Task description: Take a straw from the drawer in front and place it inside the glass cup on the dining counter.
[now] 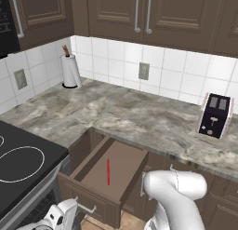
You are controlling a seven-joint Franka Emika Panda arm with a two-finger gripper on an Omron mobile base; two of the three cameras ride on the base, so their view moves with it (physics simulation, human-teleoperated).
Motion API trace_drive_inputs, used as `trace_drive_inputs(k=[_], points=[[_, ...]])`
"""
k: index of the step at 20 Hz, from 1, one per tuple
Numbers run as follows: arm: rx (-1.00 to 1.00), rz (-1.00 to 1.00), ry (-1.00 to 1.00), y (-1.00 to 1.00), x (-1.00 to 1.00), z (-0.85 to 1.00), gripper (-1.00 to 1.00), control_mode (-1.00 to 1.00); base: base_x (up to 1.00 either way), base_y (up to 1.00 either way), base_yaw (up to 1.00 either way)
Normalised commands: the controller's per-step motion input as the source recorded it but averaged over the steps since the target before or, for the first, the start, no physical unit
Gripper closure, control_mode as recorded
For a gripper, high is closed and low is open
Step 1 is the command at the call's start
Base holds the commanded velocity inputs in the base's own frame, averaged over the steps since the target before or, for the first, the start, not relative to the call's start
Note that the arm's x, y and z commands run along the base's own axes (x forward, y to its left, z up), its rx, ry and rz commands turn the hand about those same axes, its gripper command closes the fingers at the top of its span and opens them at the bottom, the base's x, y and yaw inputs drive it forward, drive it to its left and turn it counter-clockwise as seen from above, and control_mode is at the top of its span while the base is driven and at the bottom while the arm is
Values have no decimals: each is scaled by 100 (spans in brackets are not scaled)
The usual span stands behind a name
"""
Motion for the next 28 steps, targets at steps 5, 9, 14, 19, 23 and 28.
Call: trace_drive_inputs(k=[5,9,14,19,23,28], points=[[34,0,-10,0,-18,100,-100,-100,0,0,0],[41,0,0,0,0,100,-100,-100,0,0,0],[41,-1,5,-14,3,100,-100,-100,0,0,0],[31,-8,5,-66,46,100,-100,-100,0,0,0],[27,-10,4,-81,51,100,-100,-100,0,0,0],[19,-8,1,-80,47,50,-100,-100,0,0,0]])
